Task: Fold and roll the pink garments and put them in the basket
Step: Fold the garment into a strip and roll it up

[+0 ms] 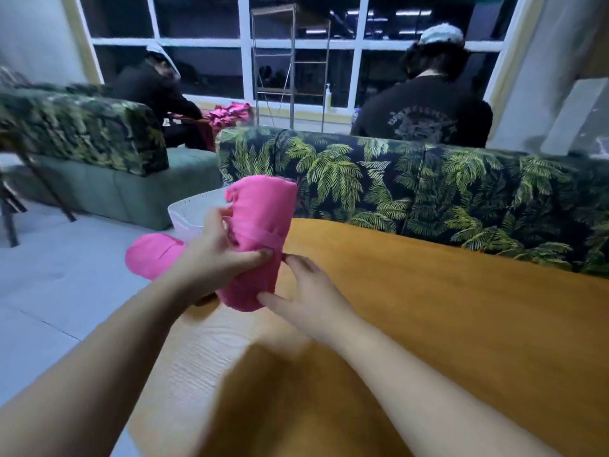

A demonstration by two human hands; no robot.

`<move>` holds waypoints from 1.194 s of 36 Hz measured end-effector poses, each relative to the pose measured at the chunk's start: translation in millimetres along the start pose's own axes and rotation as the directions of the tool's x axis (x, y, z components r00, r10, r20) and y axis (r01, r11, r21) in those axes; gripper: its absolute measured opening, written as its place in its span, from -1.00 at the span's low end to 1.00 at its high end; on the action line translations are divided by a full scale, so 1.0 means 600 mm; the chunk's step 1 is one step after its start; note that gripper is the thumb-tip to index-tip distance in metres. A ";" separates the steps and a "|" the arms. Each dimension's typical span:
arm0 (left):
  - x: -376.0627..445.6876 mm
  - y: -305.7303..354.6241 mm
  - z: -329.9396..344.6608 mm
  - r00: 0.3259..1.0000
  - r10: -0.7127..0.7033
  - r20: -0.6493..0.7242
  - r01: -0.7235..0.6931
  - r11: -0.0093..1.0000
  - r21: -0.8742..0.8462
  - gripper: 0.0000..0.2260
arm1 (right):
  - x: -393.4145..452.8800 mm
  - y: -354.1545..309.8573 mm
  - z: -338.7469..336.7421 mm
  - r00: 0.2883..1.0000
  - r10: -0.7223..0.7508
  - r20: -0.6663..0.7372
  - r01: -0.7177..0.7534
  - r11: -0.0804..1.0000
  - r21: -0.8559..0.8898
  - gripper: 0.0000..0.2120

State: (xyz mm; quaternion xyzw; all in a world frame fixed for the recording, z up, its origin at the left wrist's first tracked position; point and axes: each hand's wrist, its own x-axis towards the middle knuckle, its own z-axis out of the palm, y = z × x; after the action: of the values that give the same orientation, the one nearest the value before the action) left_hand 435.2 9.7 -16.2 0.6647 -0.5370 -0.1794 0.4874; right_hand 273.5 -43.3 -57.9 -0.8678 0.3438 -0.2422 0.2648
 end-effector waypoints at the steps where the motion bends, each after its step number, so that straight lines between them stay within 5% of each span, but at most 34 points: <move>1: 0.014 -0.004 -0.011 1.000 -0.005 0.000 0.005 0.998 0.057 -0.35 | 0.017 -0.001 0.001 1.000 -0.008 0.005 0.008 1.000 -0.010 -0.34; 10: 0.122 -0.047 -0.070 0.986 -0.001 -0.169 0.031 0.984 0.178 -0.26 | 0.153 -0.001 0.030 0.995 -0.095 -0.032 0.093 0.995 -0.040 -0.44; 16: 0.223 -0.049 -0.115 0.953 0.125 -0.277 0.059 0.819 0.571 -0.34 | 0.226 0.005 0.064 0.978 -0.205 -0.042 0.191 0.956 -0.222 -0.45; 19: 0.275 -0.065 -0.114 0.965 0.121 -0.234 0.076 0.723 0.686 -0.36 | 0.273 0.009 0.080 0.981 -0.193 -0.013 0.180 0.935 -0.305 -0.43; 25: 0.328 -0.112 -0.108 0.995 0.038 -0.095 0.044 0.685 0.727 -0.40 | 0.310 0.007 0.113 0.978 -0.197 0.075 0.210 0.891 -0.403 -0.50; 30: 0.366 -0.164 -0.076 0.998 -0.055 -0.005 0.035 0.576 0.817 -0.39 | 0.332 0.038 0.129 0.971 -0.240 -0.010 0.219 0.903 -0.368 -0.70; 33: 0.367 -0.193 -0.068 0.993 -0.113 0.035 0.038 0.586 0.809 -0.40 | 0.331 0.051 0.132 0.953 -0.283 -0.105 0.233 0.912 -0.338 -0.86; 38: 0.362 -0.214 -0.051 0.972 -0.212 0.102 0.059 0.640 0.766 -0.42 | 0.322 0.050 0.110 0.958 -0.287 -0.028 0.263 0.908 -0.326 -0.80; 43: 0.358 -0.217 -0.054 0.975 -0.197 0.100 -0.009 0.420 0.908 -0.34 | 0.312 0.045 0.109 0.971 -0.239 -0.014 0.223 0.924 -0.309 -0.80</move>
State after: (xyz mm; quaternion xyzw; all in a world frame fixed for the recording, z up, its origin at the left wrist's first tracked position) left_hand 607.0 -173.4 -49.3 0.8305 -0.5550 0.0463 -0.0099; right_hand 421.1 -176.6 -79.1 -0.9262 0.2792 -0.2377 0.0881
